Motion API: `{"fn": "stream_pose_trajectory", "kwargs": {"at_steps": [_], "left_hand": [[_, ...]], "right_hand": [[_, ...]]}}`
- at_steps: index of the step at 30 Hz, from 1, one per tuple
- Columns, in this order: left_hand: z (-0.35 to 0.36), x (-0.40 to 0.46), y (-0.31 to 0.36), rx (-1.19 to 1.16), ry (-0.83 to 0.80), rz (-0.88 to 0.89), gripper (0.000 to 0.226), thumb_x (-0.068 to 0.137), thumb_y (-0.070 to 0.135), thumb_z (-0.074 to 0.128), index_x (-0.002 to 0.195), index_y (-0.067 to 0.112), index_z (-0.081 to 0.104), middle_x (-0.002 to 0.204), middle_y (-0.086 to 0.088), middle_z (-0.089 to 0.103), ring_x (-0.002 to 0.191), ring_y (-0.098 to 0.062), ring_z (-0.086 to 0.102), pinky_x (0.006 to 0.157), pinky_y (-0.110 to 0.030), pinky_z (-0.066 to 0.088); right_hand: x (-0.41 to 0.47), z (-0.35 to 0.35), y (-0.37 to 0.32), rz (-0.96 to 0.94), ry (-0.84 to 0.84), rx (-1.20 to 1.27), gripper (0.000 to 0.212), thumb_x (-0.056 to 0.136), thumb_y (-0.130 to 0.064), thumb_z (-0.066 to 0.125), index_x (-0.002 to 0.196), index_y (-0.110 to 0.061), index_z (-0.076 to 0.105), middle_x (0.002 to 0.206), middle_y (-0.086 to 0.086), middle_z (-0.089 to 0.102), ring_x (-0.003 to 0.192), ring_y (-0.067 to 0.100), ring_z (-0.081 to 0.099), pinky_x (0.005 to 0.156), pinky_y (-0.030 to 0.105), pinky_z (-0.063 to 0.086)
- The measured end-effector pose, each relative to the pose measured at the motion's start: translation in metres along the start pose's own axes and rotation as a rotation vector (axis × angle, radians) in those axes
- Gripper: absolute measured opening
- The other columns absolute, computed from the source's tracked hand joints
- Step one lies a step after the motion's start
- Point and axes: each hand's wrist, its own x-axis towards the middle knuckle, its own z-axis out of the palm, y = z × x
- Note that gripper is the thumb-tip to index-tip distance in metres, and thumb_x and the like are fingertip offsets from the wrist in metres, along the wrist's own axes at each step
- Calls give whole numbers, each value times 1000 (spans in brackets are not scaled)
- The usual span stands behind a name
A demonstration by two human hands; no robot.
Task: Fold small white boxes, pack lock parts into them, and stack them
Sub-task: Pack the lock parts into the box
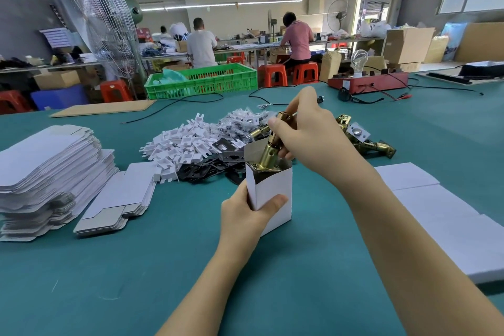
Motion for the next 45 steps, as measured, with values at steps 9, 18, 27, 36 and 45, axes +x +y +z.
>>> {"fn": "stream_pose_trajectory", "kwargs": {"at_steps": [9, 18, 27, 36, 45], "left_hand": [[0, 0, -1, 10, -15, 10, 29, 76, 22, 84, 90, 39, 66, 85, 25, 71, 79, 4, 65, 61, -8, 47], [1, -1, -2, 46, -8, 16, 29, 76, 21, 83, 89, 40, 65, 83, 24, 70, 77, 4, 65, 63, -9, 48], [4, 0, -1, 55, 1, -6, 27, 65, 40, 75, 89, 36, 66, 84, 20, 70, 79, -3, 64, 69, -22, 52], [4, 0, -1, 85, 3, 20, 25, 65, 42, 75, 88, 40, 65, 83, 25, 69, 78, 2, 63, 65, -14, 50], [2, 0, -2, 74, -2, 45, 26, 75, 27, 82, 90, 41, 66, 84, 25, 71, 78, 3, 64, 64, -12, 49]], "right_hand": [[-4, -2, -1, -124, -31, -255, 30, 98, -23, 53, 96, -12, 25, 75, 16, 58, 65, 34, 56, 62, 47, 47], [-1, 0, 7, -102, -191, -448, 32, 91, -27, 62, 88, -12, 34, 72, 7, 48, 67, 26, 43, 60, 38, 40], [0, 2, 9, -134, -265, -570, 26, 85, -21, 64, 80, -11, 41, 74, 5, 48, 73, 23, 40, 60, 35, 32], [2, -4, 9, -110, -330, -579, 18, 88, -21, 62, 85, -5, 53, 83, 9, 56, 79, 24, 47, 64, 35, 35], [3, -11, 10, -94, -363, -508, 18, 93, -21, 56, 99, -7, 64, 98, 8, 63, 91, 23, 54, 74, 32, 42]]}}
